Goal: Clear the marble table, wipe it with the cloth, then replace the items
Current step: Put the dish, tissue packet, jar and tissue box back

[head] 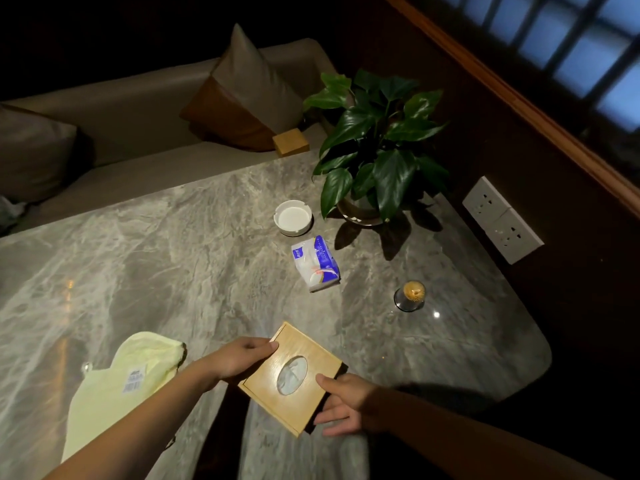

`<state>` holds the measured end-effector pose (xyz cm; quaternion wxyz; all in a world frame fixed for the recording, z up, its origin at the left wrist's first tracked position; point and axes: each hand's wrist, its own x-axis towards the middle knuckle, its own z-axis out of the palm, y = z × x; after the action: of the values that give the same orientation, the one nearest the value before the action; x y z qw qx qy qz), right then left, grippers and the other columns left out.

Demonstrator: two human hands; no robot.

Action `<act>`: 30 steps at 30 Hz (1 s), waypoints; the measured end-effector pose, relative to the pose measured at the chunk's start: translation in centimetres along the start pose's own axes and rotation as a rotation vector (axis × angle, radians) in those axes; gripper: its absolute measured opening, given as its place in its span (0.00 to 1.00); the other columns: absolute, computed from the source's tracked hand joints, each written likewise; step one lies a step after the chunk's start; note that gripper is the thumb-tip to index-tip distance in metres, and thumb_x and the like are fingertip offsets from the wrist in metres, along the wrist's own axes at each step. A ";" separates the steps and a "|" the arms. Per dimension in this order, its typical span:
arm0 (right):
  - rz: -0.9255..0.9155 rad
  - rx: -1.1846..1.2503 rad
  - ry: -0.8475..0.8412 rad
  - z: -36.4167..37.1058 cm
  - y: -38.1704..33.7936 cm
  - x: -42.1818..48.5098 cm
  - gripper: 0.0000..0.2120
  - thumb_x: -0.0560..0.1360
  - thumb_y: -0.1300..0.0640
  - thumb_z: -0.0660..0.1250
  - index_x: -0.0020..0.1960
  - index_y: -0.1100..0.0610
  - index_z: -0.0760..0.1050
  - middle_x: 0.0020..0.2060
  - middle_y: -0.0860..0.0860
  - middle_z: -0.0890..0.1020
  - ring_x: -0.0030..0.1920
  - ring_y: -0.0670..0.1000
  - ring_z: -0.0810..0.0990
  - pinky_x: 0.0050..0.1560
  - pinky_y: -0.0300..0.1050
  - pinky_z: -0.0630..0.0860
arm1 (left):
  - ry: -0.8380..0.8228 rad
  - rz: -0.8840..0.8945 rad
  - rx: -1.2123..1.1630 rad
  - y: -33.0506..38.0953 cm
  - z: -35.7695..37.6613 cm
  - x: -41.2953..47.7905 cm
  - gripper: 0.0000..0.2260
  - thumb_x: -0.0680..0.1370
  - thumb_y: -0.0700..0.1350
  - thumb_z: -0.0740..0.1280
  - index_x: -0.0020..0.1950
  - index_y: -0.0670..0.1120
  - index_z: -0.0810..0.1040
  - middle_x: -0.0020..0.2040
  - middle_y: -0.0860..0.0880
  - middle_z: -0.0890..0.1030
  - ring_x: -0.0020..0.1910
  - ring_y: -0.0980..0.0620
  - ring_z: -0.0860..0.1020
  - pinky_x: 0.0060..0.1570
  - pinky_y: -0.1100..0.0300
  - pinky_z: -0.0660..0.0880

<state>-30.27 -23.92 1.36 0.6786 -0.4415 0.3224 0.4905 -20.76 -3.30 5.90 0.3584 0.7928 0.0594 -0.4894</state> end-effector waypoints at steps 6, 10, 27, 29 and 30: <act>0.044 0.235 -0.006 -0.3 0.2 -0.7 0.25 0.80 0.52 0.61 0.70 0.65 0.59 0.69 0.72 0.64 0.45 0.65 0.82 0.31 0.55 0.81 | -0.056 0.040 0.022 1.3 0.4 0.3 0.15 0.80 0.55 0.58 0.58 0.49 0.80 0.28 0.62 0.79 0.28 0.67 0.76 0.28 0.75 0.69; 0.024 0.350 0.024 -1.2 -0.2 -1.6 0.20 0.81 0.54 0.60 0.67 0.65 0.61 0.64 0.72 0.69 0.35 0.65 0.83 0.29 0.56 0.81 | -0.086 0.087 0.076 3.1 0.5 1.9 0.17 0.80 0.54 0.59 0.58 0.44 0.79 0.36 0.56 0.78 0.28 0.66 0.75 0.26 0.74 0.67; 0.058 0.760 -0.060 -6.7 -4.6 -4.4 0.19 0.80 0.54 0.59 0.65 0.66 0.63 0.65 0.75 0.66 0.66 0.76 0.64 0.58 0.66 0.70 | -0.144 0.227 0.337 12.3 2.1 9.2 0.16 0.79 0.55 0.61 0.55 0.46 0.80 0.53 0.43 0.80 0.51 0.51 0.75 0.61 0.55 0.71; 0.086 0.834 -0.077 -6.9 -5.1 -5.0 0.18 0.79 0.55 0.59 0.57 0.72 0.66 0.71 0.71 0.59 0.73 0.71 0.54 0.68 0.61 0.57 | -0.133 0.222 0.356 12.6 2.1 9.7 0.14 0.79 0.56 0.60 0.52 0.48 0.80 0.56 0.42 0.80 0.52 0.51 0.76 0.62 0.53 0.71; 0.110 0.872 -0.087 -6.9 -5.2 -5.1 0.19 0.79 0.57 0.60 0.54 0.75 0.66 0.72 0.70 0.57 0.74 0.70 0.52 0.70 0.59 0.55 | -0.130 0.221 0.355 12.7 2.1 10.0 0.14 0.79 0.56 0.60 0.51 0.48 0.80 0.55 0.43 0.80 0.52 0.51 0.76 0.62 0.54 0.72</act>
<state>-26.91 -32.87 4.52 0.7874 -0.0750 0.4933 0.3620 -11.51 -16.55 3.65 0.2678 0.8119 -0.1382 -0.5000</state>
